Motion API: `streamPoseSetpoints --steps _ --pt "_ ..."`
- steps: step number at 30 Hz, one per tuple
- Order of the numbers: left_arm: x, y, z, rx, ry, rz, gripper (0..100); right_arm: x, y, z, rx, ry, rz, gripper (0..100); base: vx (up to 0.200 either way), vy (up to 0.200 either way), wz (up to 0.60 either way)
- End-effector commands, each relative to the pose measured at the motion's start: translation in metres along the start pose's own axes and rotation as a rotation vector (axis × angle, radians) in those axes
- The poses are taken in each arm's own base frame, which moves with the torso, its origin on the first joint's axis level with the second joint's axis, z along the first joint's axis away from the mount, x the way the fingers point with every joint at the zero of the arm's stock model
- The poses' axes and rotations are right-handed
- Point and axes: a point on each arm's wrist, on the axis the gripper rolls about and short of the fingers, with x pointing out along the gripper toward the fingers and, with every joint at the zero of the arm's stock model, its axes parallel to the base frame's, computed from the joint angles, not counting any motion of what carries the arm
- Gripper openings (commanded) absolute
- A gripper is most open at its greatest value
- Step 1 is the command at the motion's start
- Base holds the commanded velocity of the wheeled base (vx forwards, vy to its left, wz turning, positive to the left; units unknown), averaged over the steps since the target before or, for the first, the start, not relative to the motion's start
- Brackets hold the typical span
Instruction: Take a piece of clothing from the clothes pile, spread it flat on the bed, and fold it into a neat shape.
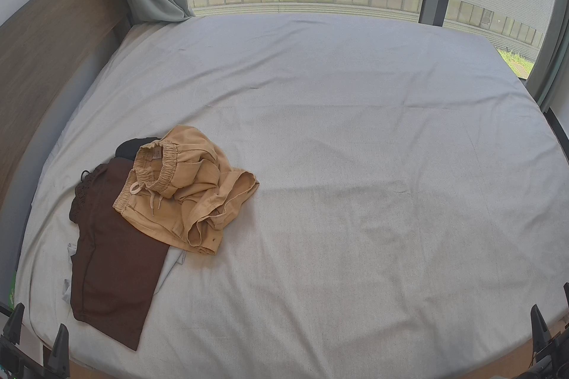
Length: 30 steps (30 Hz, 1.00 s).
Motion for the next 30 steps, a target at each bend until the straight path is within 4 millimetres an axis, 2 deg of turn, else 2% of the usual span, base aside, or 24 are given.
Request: streamPoseSetpoints --steps 1,22,23,25,27,28,30 --pt "0.000 0.000 -0.005 -0.001 0.004 0.001 100 0.001 0.000 -0.004 0.000 0.008 0.000 100 0.000 0.000 0.00" --pt "0.000 0.000 -0.004 -0.006 -0.008 -0.005 100 0.001 0.000 -0.004 0.002 0.008 0.000 100 0.000 0.000 0.00" --pt "0.000 0.000 0.000 -0.010 -0.026 -0.004 100 0.001 0.000 -0.004 0.002 0.008 -0.001 100 0.000 0.000 0.00" --pt "-0.005 0.000 0.019 -0.018 -0.100 -0.006 100 0.001 0.000 -0.004 0.004 0.008 -0.001 100 0.000 0.000 0.00" --pt "-0.005 0.000 0.019 -0.018 -0.100 -0.006 100 0.001 0.000 -0.004 0.004 0.008 -0.001 100 0.000 0.000 0.00" --pt "-0.006 0.001 0.035 -0.024 -0.101 -0.024 100 0.001 0.000 -0.004 0.002 0.008 -0.001 100 0.000 0.000 0.00" --pt "-0.004 0.001 0.034 -0.025 -0.083 -0.038 100 0.001 0.000 -0.004 0.002 0.008 -0.001 100 0.000 0.000 0.00"
